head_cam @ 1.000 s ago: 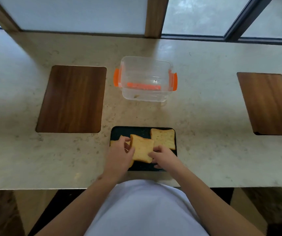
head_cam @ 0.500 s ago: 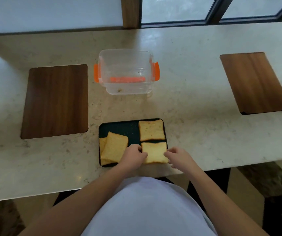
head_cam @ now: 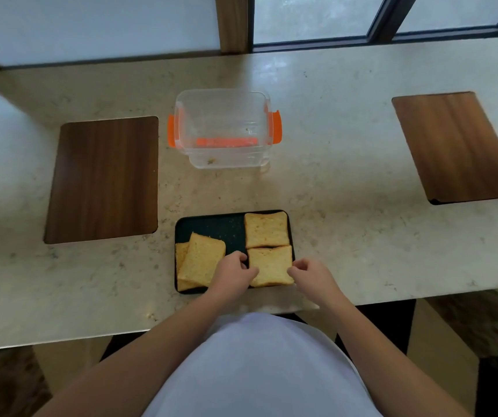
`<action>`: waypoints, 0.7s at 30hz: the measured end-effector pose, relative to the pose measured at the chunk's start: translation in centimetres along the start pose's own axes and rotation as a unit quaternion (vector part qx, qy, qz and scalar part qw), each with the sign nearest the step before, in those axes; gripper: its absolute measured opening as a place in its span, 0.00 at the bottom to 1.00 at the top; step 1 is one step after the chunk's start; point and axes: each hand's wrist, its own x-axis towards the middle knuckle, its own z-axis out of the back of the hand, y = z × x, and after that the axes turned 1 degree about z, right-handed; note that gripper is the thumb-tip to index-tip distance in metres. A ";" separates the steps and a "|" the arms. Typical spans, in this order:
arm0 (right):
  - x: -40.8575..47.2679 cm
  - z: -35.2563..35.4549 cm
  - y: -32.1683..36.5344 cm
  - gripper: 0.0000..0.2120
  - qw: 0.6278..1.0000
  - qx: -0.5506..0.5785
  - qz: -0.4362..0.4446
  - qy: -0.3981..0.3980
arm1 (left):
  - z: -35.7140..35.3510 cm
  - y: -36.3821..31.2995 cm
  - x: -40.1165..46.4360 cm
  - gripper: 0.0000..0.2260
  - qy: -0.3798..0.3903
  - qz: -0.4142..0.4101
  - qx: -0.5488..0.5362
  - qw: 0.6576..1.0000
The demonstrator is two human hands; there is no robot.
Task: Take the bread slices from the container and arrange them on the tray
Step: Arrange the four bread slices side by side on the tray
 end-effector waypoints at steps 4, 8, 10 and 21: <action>0.2 -0.2 -1.0 0.22 0.997 -0.069 0.044 -0.015 | -0.4 0.6 -1.0 0.21 0.015 -0.017 0.086 0.996; 0.4 -0.1 -2.0 0.29 0.992 -0.107 0.062 -0.027 | -0.1 0.7 -0.9 0.17 0.004 -0.049 0.149 0.988; 0.5 -0.1 -2.3 0.31 0.990 -0.120 0.072 -0.015 | -0.1 0.7 -0.8 0.16 0.008 -0.054 0.161 0.985; 1.3 -0.1 -2.9 0.22 0.989 -0.115 0.089 0.009 | -0.5 0.5 -0.7 0.13 -0.014 -0.084 0.260 0.962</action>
